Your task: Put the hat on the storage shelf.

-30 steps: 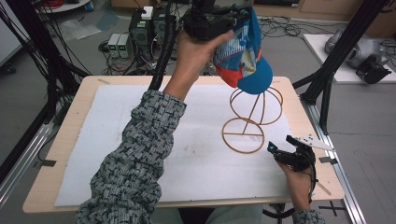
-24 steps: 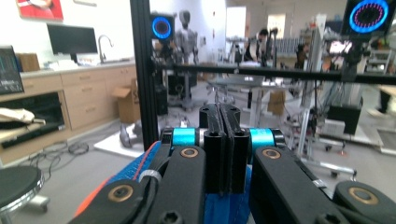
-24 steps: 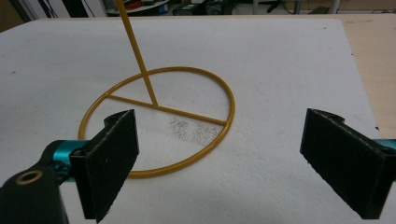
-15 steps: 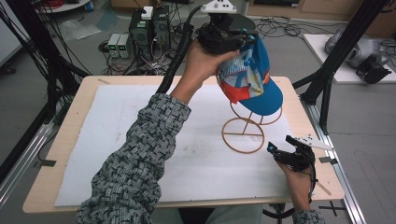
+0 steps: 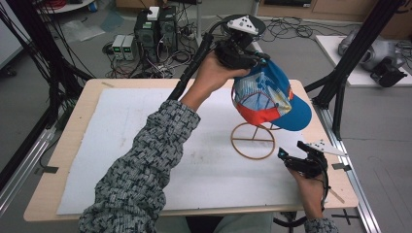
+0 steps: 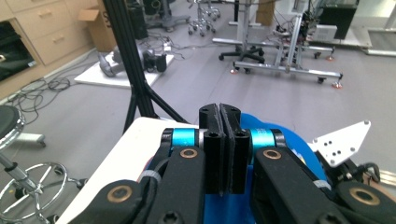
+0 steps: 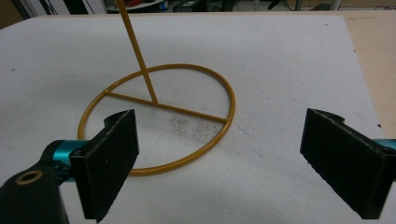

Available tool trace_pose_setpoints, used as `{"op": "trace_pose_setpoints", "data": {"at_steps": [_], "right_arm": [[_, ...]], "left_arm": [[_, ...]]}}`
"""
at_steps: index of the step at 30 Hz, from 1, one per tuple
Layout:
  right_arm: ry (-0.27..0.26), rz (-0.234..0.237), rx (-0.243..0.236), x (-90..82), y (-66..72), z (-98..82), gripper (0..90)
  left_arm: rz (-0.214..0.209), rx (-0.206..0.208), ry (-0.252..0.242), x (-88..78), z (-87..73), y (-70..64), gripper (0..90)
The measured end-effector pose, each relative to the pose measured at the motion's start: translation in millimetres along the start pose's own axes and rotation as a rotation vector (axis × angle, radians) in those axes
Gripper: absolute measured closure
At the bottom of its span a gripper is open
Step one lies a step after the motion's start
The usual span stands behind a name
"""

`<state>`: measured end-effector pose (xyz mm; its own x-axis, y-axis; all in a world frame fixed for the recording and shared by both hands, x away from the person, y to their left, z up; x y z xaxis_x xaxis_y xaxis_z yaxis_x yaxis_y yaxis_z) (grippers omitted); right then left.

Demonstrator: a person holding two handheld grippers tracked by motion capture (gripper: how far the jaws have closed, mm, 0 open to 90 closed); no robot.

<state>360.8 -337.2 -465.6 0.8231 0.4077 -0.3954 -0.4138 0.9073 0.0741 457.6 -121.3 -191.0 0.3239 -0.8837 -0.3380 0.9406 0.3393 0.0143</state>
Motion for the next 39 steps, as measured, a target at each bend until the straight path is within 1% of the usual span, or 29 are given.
{"op": "trace_pose_setpoints", "data": {"at_steps": [3,5,7,8,9,10,11,12,14,18,20,25,27,28,29,32,34,36,39], "right_arm": [[-0.001,0.000,0.001,-0.1,-0.2,0.1,10.6],[0.001,0.000,0.001,-0.1,-0.2,-0.2,10.6],[0.003,0.001,0.007,-0.2,0.1,-0.2,10.6],[0.000,0.001,0.001,0.1,-0.6,-0.1,10.6],[0.000,0.001,0.001,0.1,-0.6,-0.1,10.6],[0.005,0.003,0.009,-0.3,0.0,-0.3,10.6],[0.005,0.003,0.009,-0.3,0.0,-0.3,10.6],[0.001,0.001,0.011,-0.5,-0.6,-0.1,10.6],[0.004,0.001,0.011,-0.8,-1.0,-0.3,10.6],[-0.001,-0.003,0.022,-0.9,-1.8,0.1,10.6],[-0.002,-0.004,0.018,-0.4,-2.7,0.1,10.6],[0.000,-0.004,0.023,-0.6,-3.0,-0.1,10.6],[0.001,-0.004,0.025,-0.8,-3.1,-0.1,10.6],[0.001,-0.004,0.024,-0.8,-3.2,-0.2,10.6],[0.003,-0.005,0.025,-0.9,-3.2,-0.3,10.6],[0.003,-0.005,0.025,-0.9,-4.2,-0.7,10.6],[0.004,-0.007,0.034,-0.8,-4.8,-1.1,10.6],[0.005,-0.008,0.036,-1.1,-6.0,-1.4,10.5],[0.002,-0.010,0.039,-1.5,-6.8,-1.4,10.6]], "left_arm": [[-0.006,0.012,0.017,1.9,-5.2,0.1,87.8],[-0.010,0.016,0.021,2.7,-7.0,0.0,87.8],[-0.004,0.011,0.026,3.8,-9.3,0.3,87.8],[0.008,0.013,0.021,4.0,-10.7,0.7,87.8],[0.020,0.016,0.001,4.0,-12.4,1.2,87.8],[0.026,0.008,-0.015,4.2,-15.3,1.8,87.8],[0.033,0.003,-0.017,4.2,-18.2,3.2,87.8],[0.037,-0.011,-0.023,4.5,-23.3,5.2,87.8],[0.032,-0.031,-0.029,5.6,-32.9,8.2,87.8],[0.026,-0.048,-0.024,6.8,-45.4,10.6,87.6],[0.023,-0.046,-0.024,6.7,-49.4,11.0,87.5],[0.014,-0.061,-0.038,9.0,-58.4,11.7,87.3],[0.008,-0.075,-0.050,10.8,-61.4,11.2,87.2],[0.008,-0.076,-0.056,11.5,-62.5,11.1,86.9],[0.004,-0.085,-0.070,12.5,-63.2,10.2,86.7],[-0.009,-0.084,-0.078,14.9,-65.2,7.7,86.0],[-0.013,-0.087,-0.089,16.7,-65.1,5.5,85.8],[-0.015,-0.083,-0.088,17.8,-65.7,5.2,85.8],[-0.014,-0.094,-0.088,19.9,-67.8,5.6,85.8]]}}
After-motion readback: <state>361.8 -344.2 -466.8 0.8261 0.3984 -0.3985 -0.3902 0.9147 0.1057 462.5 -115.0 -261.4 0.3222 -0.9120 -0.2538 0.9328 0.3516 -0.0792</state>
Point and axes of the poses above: each handheld gripper's, and its own axes: x roughly forward along the jaws, z roughly out of its top, y roughly to its left, the point moved 7 cm from there along x, roughly forward along the jaws, and after that the axes turned 4 degrees about -x, right-handed, at the moved point
